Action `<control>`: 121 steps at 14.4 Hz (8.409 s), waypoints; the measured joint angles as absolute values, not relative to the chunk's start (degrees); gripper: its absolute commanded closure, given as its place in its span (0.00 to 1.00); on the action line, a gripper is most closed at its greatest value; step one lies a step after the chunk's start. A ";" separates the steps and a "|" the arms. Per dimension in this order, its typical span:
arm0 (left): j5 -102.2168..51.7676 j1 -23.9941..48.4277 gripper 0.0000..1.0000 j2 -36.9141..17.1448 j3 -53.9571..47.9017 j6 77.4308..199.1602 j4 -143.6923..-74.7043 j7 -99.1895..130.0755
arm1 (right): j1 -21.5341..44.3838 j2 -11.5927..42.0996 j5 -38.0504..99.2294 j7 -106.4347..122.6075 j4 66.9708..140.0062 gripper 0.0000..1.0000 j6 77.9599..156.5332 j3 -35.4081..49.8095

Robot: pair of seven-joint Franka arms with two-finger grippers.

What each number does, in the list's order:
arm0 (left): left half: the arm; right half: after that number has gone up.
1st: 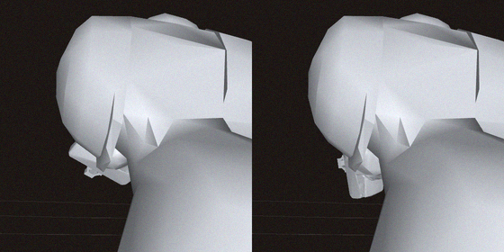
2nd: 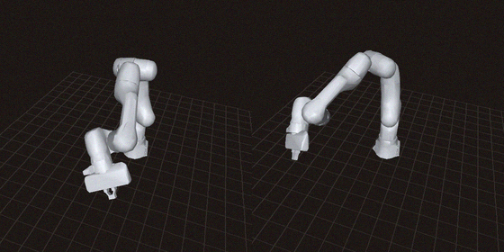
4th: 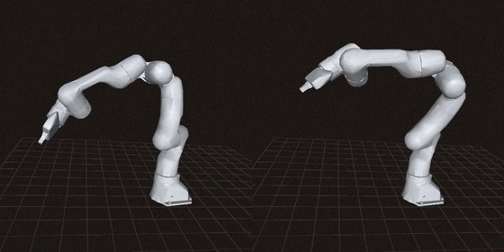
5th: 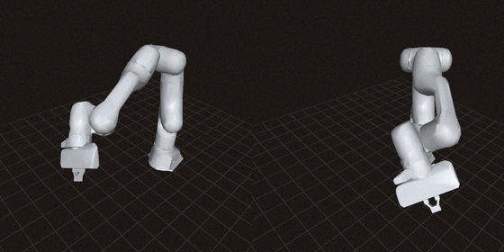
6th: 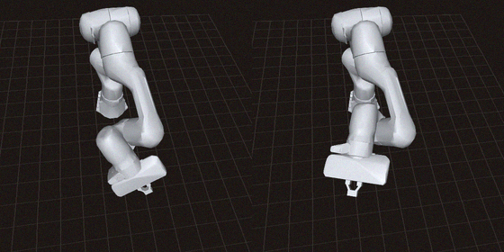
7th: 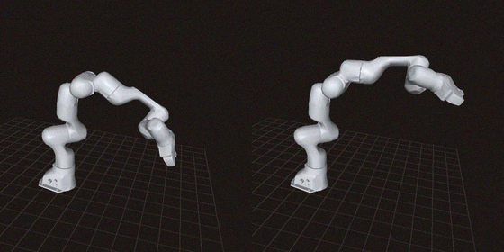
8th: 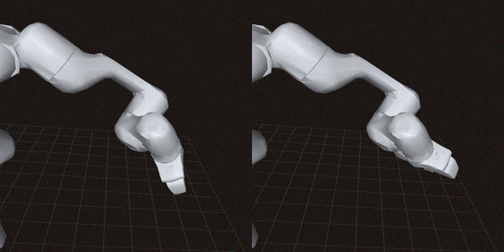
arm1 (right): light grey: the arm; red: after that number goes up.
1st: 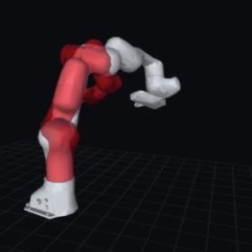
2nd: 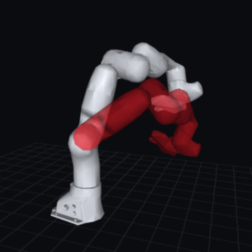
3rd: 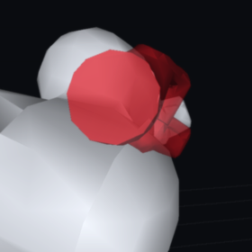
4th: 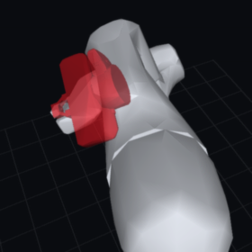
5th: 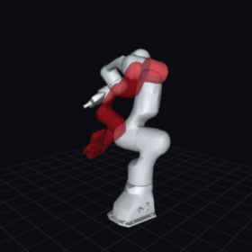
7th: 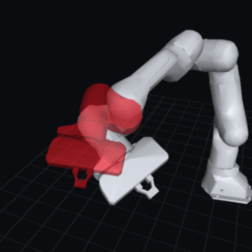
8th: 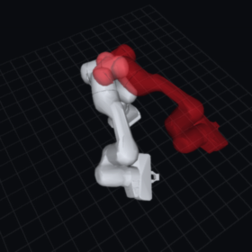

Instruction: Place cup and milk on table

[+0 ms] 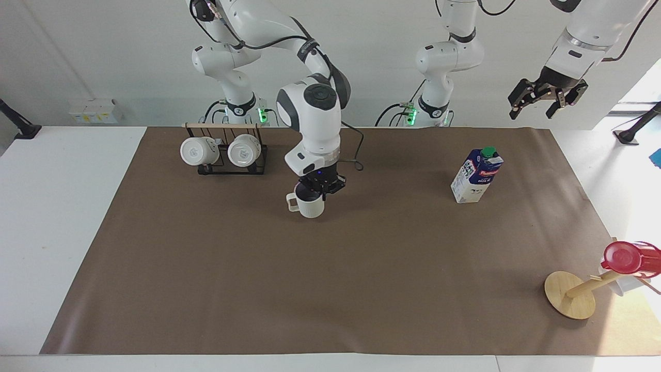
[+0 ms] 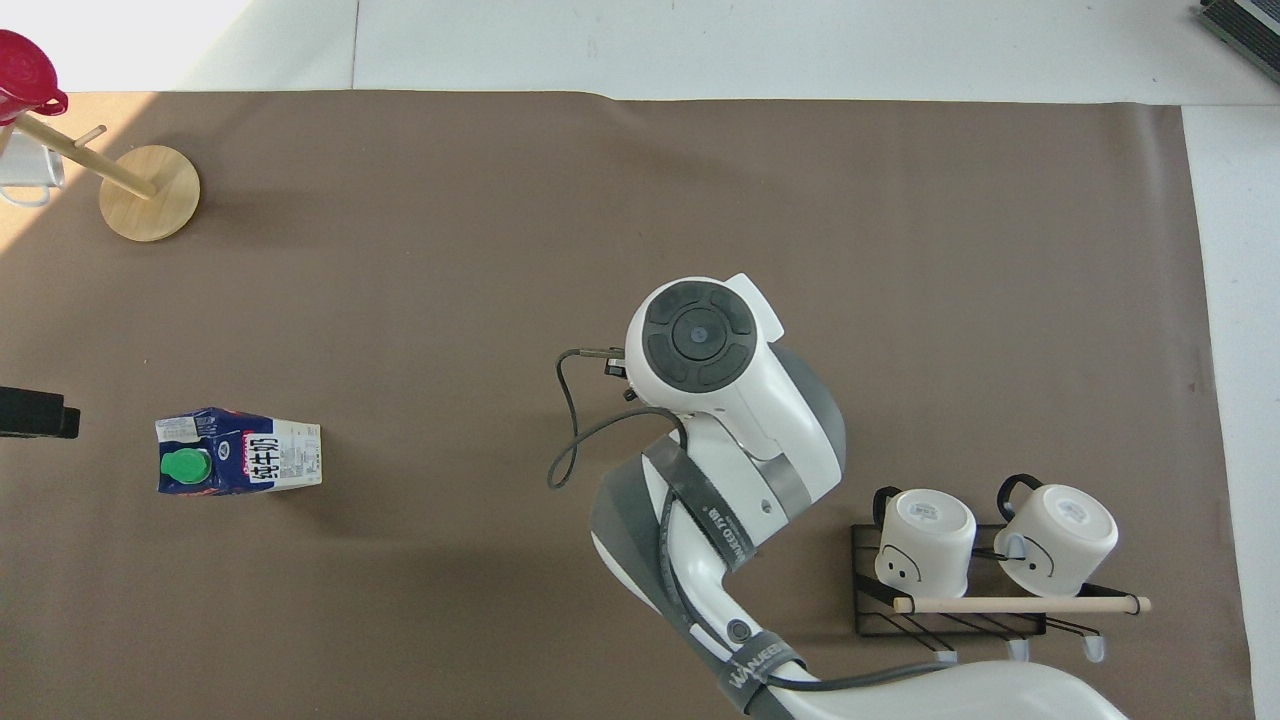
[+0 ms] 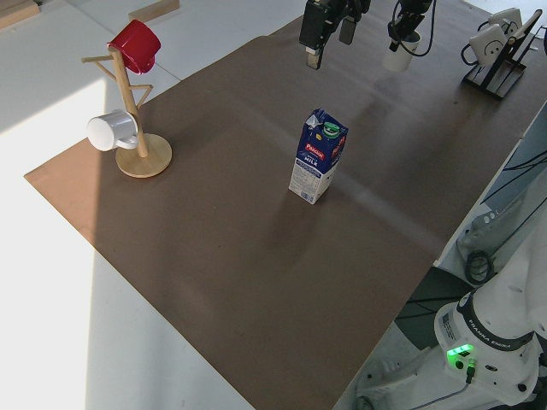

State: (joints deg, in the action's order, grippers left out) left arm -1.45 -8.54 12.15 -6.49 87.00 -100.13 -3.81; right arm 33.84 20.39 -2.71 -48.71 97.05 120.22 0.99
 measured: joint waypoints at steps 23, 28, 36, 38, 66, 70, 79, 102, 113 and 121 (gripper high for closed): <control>-1.53 -6.13 0.00 21.65 -8.01 111.40 -130.66 -3.78 | 28.77 14.49 1.66 -56.92 90.49 0.00 115.00 0.16; -1.54 -5.35 0.00 21.06 -8.02 119.71 -135.30 -3.78 | 16.16 6.53 2.00 -40.08 91.85 0.00 106.41 -0.04; -1.53 -5.38 0.22 17.90 -7.58 124.70 -137.74 -3.78 | 4.63 -1.98 -2.66 -19.86 91.04 0.00 93.82 -0.30; -1.54 -5.38 0.33 17.91 -7.58 124.54 -137.55 -3.79 | 3.78 -2.45 -4.21 -17.02 88.49 0.00 89.31 -0.32; -3.79 21.36 0.55 8.90 -8.43 116.46 -119.69 29.52 | 2.52 -2.55 -3.35 -13.59 84.75 0.00 80.96 -0.58; -3.78 21.51 0.57 5.63 -8.11 118.91 -119.95 29.69 | 2.52 -2.55 -3.35 -13.59 84.75 0.00 80.96 -0.58; -3.78 21.55 0.57 4.70 -8.09 120.11 -120.99 29.90 | 2.52 -2.55 -3.35 -13.59 84.75 0.00 80.96 -0.58; -3.58 10.14 0.00 7.13 -5.99 95.00 -103.22 14.10 | 2.52 -2.55 -3.35 -13.59 84.75 0.00 80.96 -0.58; -3.56 1.56 0.00 7.60 -5.86 86.25 -96.16 6.07 | 2.52 -2.55 -3.35 -13.59 84.75 0.00 80.96 -0.58; -3.56 1.56 0.00 7.60 -5.91 86.19 -96.16 6.07 | 2.52 -2.55 -3.35 -13.59 84.75 0.00 80.96 -0.58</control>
